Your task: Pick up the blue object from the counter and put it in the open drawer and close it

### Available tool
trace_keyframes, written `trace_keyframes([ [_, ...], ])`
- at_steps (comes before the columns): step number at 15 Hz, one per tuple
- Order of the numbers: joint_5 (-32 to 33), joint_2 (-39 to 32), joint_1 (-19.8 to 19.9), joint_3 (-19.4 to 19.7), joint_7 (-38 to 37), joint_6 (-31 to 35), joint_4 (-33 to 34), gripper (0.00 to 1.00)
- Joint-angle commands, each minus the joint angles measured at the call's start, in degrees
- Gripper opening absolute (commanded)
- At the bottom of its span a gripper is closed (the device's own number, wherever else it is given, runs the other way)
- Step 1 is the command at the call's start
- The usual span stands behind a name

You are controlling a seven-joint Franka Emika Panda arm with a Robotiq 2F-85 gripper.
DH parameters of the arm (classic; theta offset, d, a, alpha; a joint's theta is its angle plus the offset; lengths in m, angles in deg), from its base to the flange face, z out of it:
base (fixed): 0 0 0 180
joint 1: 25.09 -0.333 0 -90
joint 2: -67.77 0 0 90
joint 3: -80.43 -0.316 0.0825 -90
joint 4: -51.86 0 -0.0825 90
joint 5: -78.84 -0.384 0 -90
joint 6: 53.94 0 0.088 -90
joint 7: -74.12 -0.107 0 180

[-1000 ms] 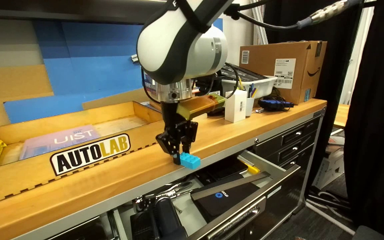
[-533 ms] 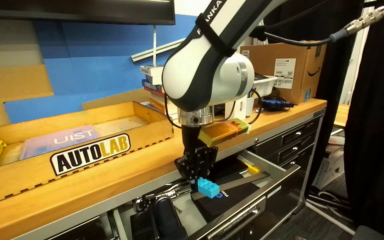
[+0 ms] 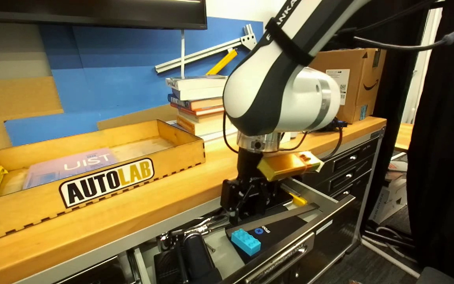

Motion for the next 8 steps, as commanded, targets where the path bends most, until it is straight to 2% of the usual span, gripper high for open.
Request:
trace_keyframes([
  [1, -1.48, 9.86, -0.06, 1.3, 1.32, -1.73, -7.67, 1.0],
  [3, 0.33, 10.62, -0.11, 2.13, 0.64, -7.36, -7.57, 1.0],
  [6, 0.06, 5.64, -0.51, 3.01, 3.62, -16.24, -3.73, 1.0],
  [8, 0.28, 2.44, -0.52, 2.82, 4.7, -19.73, -2.1, 1.0],
])
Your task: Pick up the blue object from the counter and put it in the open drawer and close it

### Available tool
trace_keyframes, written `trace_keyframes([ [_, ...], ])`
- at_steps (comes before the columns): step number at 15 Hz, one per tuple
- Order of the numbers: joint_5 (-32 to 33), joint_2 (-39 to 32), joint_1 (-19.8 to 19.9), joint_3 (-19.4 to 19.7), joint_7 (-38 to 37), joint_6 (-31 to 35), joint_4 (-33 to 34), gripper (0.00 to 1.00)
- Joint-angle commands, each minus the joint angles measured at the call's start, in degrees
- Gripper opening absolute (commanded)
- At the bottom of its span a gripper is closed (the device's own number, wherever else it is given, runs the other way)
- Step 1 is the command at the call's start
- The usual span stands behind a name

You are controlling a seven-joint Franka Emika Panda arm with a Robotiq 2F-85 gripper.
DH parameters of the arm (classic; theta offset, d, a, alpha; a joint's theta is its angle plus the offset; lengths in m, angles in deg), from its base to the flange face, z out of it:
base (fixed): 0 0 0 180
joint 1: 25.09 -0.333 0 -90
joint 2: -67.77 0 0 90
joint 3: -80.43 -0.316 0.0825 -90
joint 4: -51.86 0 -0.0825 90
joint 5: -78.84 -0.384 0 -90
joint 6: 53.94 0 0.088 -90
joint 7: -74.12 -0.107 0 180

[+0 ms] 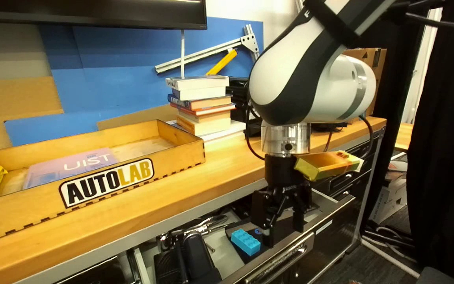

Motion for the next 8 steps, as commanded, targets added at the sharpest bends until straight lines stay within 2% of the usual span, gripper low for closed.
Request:
trace_keyframes([
  [1, 0.07, -6.25, -0.55, 0.4, 3.2, -5.76, 4.2, 1.0],
  [3, -0.31, -9.75, -1.16, -0.75, 3.08, -4.22, 4.79, 1.0],
  [8, 0.36, -17.65, -2.58, -2.9, -9.91, -0.04, 6.6, 1.0],
])
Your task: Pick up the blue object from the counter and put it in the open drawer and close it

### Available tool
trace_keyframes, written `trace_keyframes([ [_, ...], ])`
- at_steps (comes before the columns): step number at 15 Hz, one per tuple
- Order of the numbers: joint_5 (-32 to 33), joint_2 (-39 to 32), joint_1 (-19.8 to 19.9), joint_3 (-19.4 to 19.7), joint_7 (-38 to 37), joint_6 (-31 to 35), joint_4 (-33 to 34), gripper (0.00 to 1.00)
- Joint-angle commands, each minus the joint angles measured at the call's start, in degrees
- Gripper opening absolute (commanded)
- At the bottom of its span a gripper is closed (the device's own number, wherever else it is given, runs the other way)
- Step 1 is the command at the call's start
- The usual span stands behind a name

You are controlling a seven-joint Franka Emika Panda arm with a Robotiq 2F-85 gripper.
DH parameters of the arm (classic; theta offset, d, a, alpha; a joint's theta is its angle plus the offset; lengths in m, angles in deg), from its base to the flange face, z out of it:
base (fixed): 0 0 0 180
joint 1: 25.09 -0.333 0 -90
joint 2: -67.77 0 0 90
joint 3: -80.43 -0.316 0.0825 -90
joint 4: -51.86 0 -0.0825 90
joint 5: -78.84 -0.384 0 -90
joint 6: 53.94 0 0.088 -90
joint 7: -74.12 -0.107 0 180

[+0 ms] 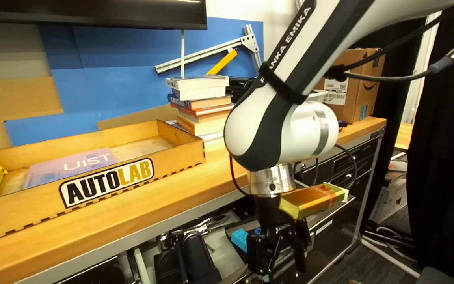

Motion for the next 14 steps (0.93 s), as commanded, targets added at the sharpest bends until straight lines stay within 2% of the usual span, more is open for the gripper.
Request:
trace_keyframes([
  [1, -0.06, -4.99, -1.34, -0.85, -9.9, 5.46, 2.57, 1.0],
  [3, 0.41, -5.93, -1.92, -0.6, -16.0, 9.66, 3.2, 1.0],
  [9, 2.44, -9.63, -2.2, 1.09, -25.66, 24.22, 6.84, 1.0],
  [12, 8.24, -11.89, -4.12, 3.98, -33.85, 31.25, 9.26, 1.0],
  [14, 14.64, -12.7, -7.26, 7.93, -41.46, 35.33, 9.85, 1.0],
])
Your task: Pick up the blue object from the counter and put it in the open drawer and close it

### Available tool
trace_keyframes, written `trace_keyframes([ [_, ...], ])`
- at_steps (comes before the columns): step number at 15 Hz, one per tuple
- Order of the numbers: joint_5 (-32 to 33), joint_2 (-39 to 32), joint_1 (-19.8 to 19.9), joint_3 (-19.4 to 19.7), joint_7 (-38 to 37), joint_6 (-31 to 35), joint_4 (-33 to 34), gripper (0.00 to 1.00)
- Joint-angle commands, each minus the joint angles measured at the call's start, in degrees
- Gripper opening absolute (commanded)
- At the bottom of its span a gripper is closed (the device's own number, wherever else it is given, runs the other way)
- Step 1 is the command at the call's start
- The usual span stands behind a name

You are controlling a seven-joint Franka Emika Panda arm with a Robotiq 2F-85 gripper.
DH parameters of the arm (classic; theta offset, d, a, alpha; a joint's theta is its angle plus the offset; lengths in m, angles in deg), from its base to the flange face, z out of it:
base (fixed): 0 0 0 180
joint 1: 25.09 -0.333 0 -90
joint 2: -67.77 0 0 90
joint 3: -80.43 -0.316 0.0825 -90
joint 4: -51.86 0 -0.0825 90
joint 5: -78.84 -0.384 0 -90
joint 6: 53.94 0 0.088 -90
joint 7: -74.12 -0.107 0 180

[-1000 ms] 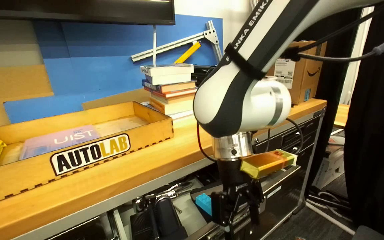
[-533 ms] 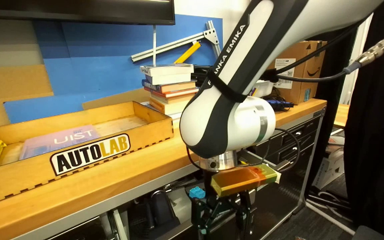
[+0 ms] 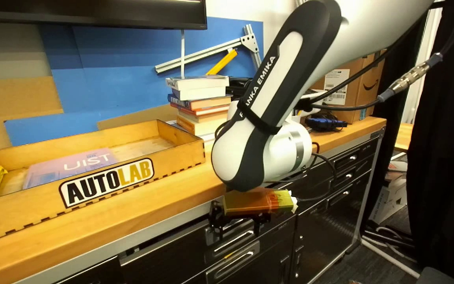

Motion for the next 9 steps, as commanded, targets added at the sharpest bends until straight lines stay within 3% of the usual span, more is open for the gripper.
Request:
trace_keyframes([
  [1, 10.37, -3.16, -6.65, 7.73, -14.26, 7.66, 2.95, 1.0],
  [4, 19.45, -0.47, -13.01, 13.93, -25.32, 9.06, 0.49, 1.0],
  [6, 24.33, 4.12, -13.51, 13.84, -28.81, 7.94, -2.21, 1.0],
  [9, 25.81, 12.19, -9.93, 8.95, -19.95, 4.93, -5.7, 1.0],
])
